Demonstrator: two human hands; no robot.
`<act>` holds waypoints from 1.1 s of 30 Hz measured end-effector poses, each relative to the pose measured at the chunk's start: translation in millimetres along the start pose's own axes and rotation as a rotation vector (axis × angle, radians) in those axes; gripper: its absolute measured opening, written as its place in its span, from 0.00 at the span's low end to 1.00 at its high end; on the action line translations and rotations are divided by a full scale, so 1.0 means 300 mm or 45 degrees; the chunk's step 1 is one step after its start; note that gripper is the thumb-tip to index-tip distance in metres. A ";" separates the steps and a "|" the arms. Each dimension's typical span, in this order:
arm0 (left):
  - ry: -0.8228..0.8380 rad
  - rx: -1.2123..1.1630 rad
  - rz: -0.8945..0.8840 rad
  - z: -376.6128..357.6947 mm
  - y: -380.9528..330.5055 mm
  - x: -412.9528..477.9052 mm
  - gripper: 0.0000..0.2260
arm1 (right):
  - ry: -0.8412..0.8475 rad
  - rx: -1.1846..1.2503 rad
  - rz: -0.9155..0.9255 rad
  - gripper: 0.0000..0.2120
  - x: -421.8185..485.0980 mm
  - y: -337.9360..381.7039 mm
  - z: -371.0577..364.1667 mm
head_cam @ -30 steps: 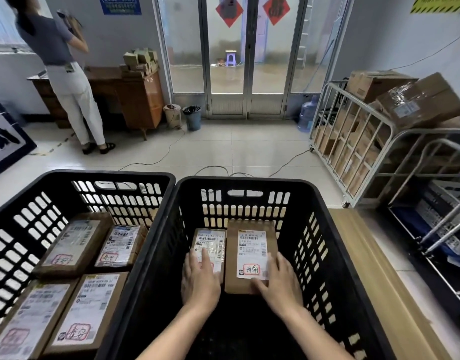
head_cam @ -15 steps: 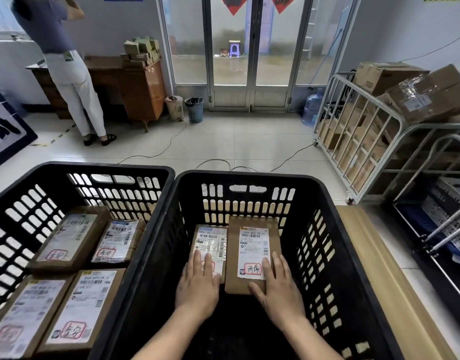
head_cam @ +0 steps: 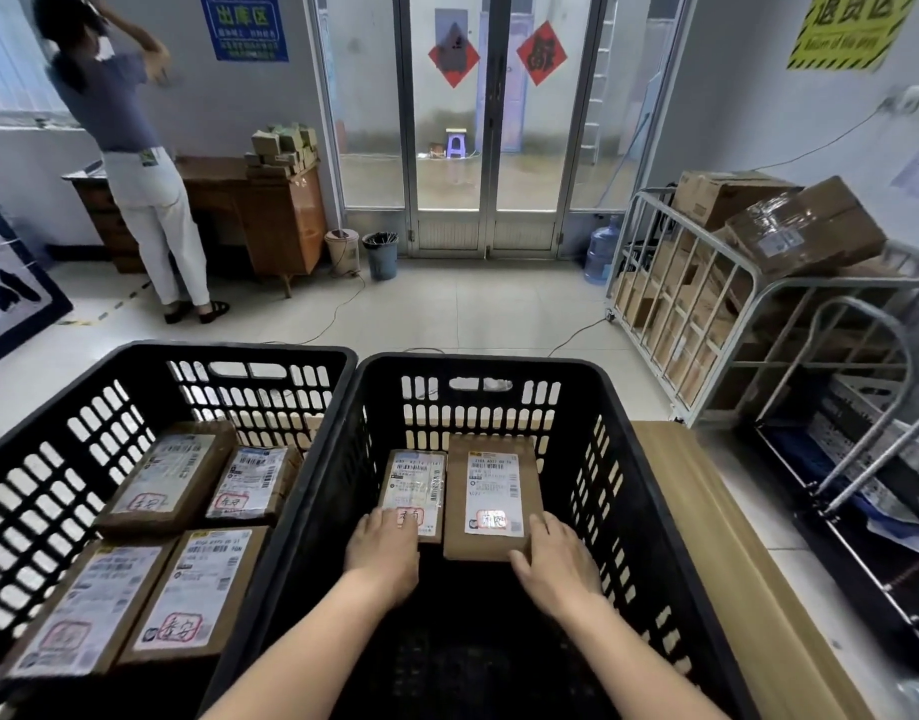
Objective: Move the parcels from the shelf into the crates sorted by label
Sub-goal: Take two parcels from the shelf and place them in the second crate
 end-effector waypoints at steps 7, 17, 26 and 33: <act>0.012 -0.002 -0.079 0.037 -0.012 -0.083 0.20 | -0.053 0.012 -0.043 0.19 -0.113 0.016 0.065; -0.040 0.036 -0.345 0.115 0.031 -0.261 0.18 | -0.128 -0.002 -0.178 0.19 -0.356 0.088 0.105; -0.222 0.056 -0.635 0.187 0.068 -0.487 0.19 | -0.339 -0.048 -0.279 0.18 -0.684 0.208 0.118; -0.284 -0.012 -0.837 0.197 0.030 -0.679 0.23 | -0.414 -0.078 -0.473 0.18 -0.963 0.217 0.116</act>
Point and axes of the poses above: each hand's wrist, its own x-axis towards the middle knuckle, its own z-axis out of the back of the hand, y = z × x, the point moved 3 cm from there along x, towards the middle knuckle, and after that the axes turned 5 degrees about y, right-handed, at the moved point
